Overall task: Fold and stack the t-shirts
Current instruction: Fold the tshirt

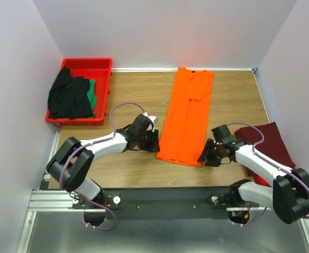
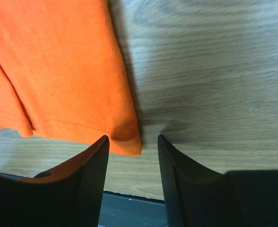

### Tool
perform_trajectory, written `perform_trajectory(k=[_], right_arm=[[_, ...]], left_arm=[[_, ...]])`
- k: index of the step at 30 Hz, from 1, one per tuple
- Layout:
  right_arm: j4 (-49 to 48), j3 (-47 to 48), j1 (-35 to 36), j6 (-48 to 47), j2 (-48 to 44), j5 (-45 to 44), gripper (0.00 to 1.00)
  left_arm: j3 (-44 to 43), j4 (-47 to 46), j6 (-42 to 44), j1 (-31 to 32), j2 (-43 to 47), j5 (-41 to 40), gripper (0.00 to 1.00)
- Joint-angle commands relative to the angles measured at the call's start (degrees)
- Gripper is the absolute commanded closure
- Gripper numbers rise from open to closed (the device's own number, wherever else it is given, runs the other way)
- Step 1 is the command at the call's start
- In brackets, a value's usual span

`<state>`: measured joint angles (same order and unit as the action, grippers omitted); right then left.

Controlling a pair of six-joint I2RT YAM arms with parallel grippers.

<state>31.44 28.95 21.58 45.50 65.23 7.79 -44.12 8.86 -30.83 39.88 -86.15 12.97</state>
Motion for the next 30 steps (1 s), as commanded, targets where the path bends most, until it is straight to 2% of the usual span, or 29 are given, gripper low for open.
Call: perform_trajectory(k=[1,11,13,14,16,19,20,25,30], right_arm=[[1.34,-0.56,0.3,0.47,1.3,1.87,0.48],[1.52,-1.0,0.83,-0.05,3.5,4.51,0.55],[1.6,-1.09,0.83,-0.06,3.67,4.95,0.56],[1.87,-0.74,0.92,-0.23,3.76,4.95,0.6],[2.48,-0.3,0.92,-0.32,3.76,4.6,0.67],[2.92,0.32,0.83,-0.67,3.76,4.6,0.75],[3.27,0.41,0.92,-0.85,3.68,4.77,0.8],[6.52,2.94,1.44,-2.42,2.1,4.95,0.93],[9.69,6.11,6.35,-1.82,0.42,3.55,0.97]], left_arm=[[1.14,-1.92,0.33,0.2,-2.53,2.67,0.5],[2.55,-1.13,-1.07,3.18,-4.99,2.76,0.61],[3.25,-1.13,-1.6,3.63,-5.17,2.5,0.69],[3.51,-0.95,-2.04,3.98,-5.26,2.41,0.77],[4.3,-0.6,-2.48,4.24,-4.91,2.58,0.87],[4.83,-0.25,-2.66,4.51,-3.77,2.67,0.96],[4.74,0.01,-2.66,4.68,-3.5,2.59,0.99],[3.95,2.65,-2.04,5.73,-1.4,2.15,1.0],[4.04,5.2,-2.13,6.88,1.15,2.32,1.0]])
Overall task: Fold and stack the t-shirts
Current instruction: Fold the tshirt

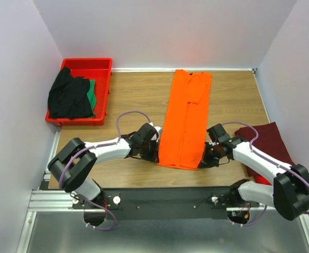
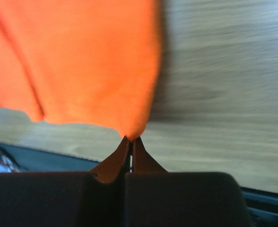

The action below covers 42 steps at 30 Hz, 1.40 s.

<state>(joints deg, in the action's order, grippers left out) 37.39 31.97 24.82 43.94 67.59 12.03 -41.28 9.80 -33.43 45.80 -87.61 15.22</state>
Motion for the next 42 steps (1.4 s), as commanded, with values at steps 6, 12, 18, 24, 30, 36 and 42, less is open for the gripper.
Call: perform_trajectory(k=[6,12,18,24,30,36,42], right_arm=[[6.21,9.07,5.33,-0.43,-2.56,-10.15,0.99],[4.72,17.85,5.33,-1.4,3.41,-21.42,0.99],[-2.04,23.48,5.15,-2.11,10.88,-31.78,0.99],[-8.99,28.67,2.7,-3.16,20.19,-35.76,0.99],[-13.65,31.66,-2.22,-3.69,24.16,-33.83,1.0],[-16.38,34.04,-6.18,-4.3,28.03,-30.58,1.0],[-17.78,35.36,-9.08,-4.3,29.96,-28.3,1.0]], left_arm=[[-4.14,8.03,2.22,1.22,3.94,-3.43,1.0],[-16.96,9.35,5.56,-1.41,-2.37,-5.73,1.0],[-28.92,9.01,5.22,-5.62,-13.17,-4.86,1.0],[-35.97,8.04,3.72,-8.97,-19.78,-5.81,1.0],[-44.76,8.83,3.02,-11.26,-25.94,-6.78,1.0],[-51.97,11.55,3.63,-11.87,-30.94,-7.23,1.0],[-58.65,13.31,4.16,-12.93,-35.25,-7.58,1.0]])
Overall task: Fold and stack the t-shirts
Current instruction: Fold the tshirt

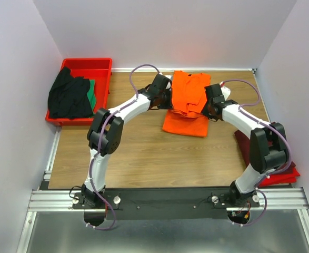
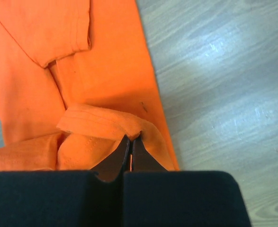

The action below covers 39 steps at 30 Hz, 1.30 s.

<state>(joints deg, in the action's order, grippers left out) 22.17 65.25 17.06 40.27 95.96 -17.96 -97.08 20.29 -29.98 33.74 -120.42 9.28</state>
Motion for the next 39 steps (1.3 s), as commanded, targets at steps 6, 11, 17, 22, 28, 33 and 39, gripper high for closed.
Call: perform_trajectory(k=[6,11,17,22,28,33,39], right_arm=[[-3.36,4.26,-3.7,-0.81,4.14,4.85,1.0],[-3.89,6.02,-4.4,-0.98,6.07,6.35,1.0],[-3.98,8.13,-5.37,-0.55,8.1,7.58,1.0],[-4.07,8.75,-6.25,-0.46,9.15,8.11,1.0],[-4.59,8.57,-7.13,-0.63,10.12,8.9,0.93],[-4.95,9.71,-7.83,-1.07,10.91,9.96,0.56],[-4.86,10.51,-7.92,-2.48,8.1,10.13,0.32]], left_arm=[[-7.68,3.79,1.06,-2.27,-5.87,-1.55,1.0],[-10.32,3.79,1.59,-3.06,-7.98,-0.93,1.0],[-13.31,2.82,1.5,-4.2,-10.62,1.18,1.0],[-16.82,3.43,1.76,-4.73,-13.17,3.02,1.0],[-20.16,3.0,2.47,-5.0,-15.19,4.61,0.99],[-20.43,2.47,2.9,-5.0,-15.37,4.79,0.71],[-17.89,0.8,2.73,-6.05,-10.98,3.03,0.58]])
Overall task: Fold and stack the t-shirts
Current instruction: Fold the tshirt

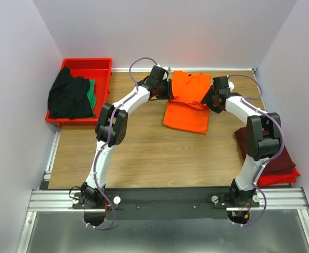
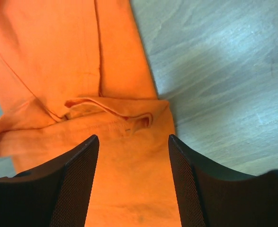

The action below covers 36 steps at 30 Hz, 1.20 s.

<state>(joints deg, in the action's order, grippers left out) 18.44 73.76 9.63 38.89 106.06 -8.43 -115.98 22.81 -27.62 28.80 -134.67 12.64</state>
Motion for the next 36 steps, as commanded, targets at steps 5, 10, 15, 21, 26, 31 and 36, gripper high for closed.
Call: perform_trajectory(k=[5,10,15,21,26,31,36], right_arm=[[-1.47,-1.41,0.91,-2.68,-5.42,1.49,0.36],[-2.09,-4.23,5.22,-2.77,-5.96,-0.71,0.43],[-2.18,-3.27,5.75,-2.86,-3.32,0.25,0.48],[-2.26,-5.9,7.77,-2.25,-5.59,1.13,0.48],[-2.18,-12.4,8.48,-1.02,-8.76,2.18,0.5],[-2.26,-20.39,8.48,0.39,-12.8,1.48,0.5],[-2.26,-23.39,8.39,0.66,-15.18,1.83,0.5]], left_arm=[[6.11,-2.77,-0.33,-1.81,8.28,-3.67,0.58],[11.02,-2.77,-1.91,-1.29,11.79,-4.03,0.66],[17.45,-3.91,-2.97,1.43,14.87,-5.09,0.87],[29.13,-7.33,-4.46,4.07,18.74,-6.14,0.94],[36.87,-9.97,-4.99,5.3,20.41,-6.23,0.96],[38.99,-10.24,-5.34,6.1,19.97,-6.23,0.96],[39.87,-9.8,-5.34,6.27,20.94,-6.05,0.96]])
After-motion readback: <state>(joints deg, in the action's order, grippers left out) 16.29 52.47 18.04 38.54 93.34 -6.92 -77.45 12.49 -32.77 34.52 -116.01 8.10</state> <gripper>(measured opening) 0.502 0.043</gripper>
